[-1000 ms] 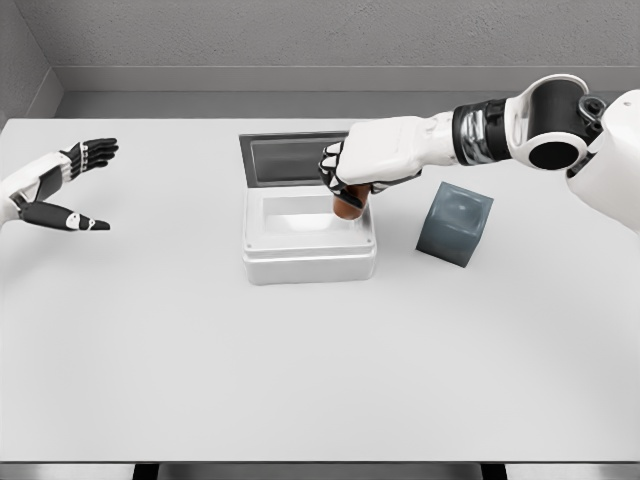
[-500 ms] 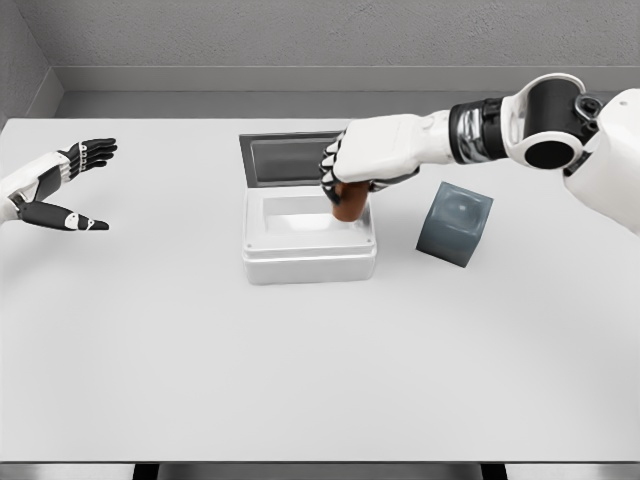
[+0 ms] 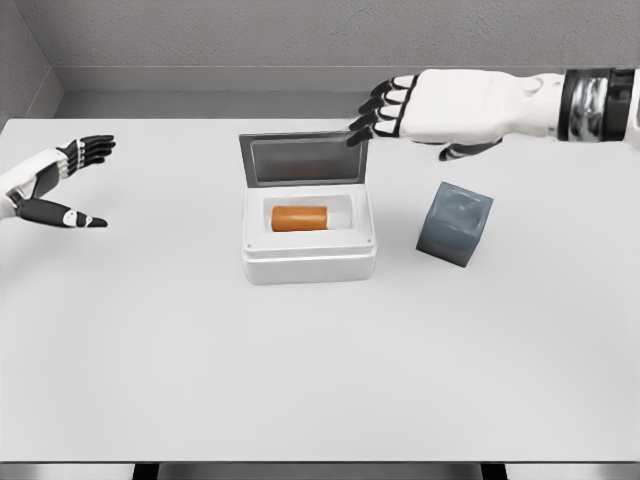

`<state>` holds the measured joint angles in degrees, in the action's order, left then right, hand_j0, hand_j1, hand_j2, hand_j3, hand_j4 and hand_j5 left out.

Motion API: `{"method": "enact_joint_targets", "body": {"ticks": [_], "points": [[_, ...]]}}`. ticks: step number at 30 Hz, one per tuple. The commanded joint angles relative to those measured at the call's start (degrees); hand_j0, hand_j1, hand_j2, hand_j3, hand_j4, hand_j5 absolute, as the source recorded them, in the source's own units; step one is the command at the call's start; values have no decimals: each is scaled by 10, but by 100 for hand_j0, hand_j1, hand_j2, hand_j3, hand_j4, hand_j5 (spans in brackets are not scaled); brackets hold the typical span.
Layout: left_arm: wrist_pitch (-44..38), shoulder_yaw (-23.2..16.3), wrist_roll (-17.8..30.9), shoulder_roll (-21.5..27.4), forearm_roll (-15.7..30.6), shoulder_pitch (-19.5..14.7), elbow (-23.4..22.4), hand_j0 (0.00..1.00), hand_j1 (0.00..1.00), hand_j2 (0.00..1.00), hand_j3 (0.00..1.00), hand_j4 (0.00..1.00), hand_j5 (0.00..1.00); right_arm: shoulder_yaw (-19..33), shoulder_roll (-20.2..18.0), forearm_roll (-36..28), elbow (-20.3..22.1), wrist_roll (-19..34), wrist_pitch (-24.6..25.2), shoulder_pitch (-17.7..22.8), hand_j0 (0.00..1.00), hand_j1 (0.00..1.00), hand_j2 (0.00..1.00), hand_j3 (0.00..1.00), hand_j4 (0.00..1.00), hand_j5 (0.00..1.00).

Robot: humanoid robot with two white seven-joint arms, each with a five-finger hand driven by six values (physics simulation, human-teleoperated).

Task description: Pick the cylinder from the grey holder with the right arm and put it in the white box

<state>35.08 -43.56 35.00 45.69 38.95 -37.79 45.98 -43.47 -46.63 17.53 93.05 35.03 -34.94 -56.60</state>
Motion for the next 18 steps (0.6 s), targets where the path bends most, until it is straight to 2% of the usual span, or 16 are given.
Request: {"method": "enact_joint_targets", "body": {"ticks": [1, 3, 6, 9, 11, 18], "points": [[-1, 0, 0, -6, 2, -1, 10, 100, 100, 100, 100, 100, 100, 36, -53, -26, 10, 0, -1, 5, 100, 100, 100, 100, 100, 100], [-1, 0, 0, -26, 2, -18, 48, 100, 100, 100, 100, 100, 100, 30, -55, -24, 10, 0, -1, 25, 100, 100, 100, 100, 100, 100], [-67, -1, 0, -94, 1, -72, 50, 100, 100, 100, 100, 100, 100, 20, -56, -20, 10, 0, -1, 37, 100, 100, 100, 100, 100, 100], [-70, -5, 0, -136, -34, -85, 53, 100, 100, 100, 100, 100, 100, 21, -69, -19, 10, 0, -1, 40, 100, 100, 100, 100, 100, 100], [-73, -8, 0, -149, -34, -86, 54, 100, 100, 100, 100, 100, 100, 21, -83, -18, 10, 0, -1, 49, 100, 100, 100, 100, 100, 100], [-84, -9, 0, -142, -34, -84, 71, 100, 100, 100, 100, 100, 100, 21, -84, -18, 10, 0, -1, 57, 100, 100, 100, 100, 100, 100]]}}
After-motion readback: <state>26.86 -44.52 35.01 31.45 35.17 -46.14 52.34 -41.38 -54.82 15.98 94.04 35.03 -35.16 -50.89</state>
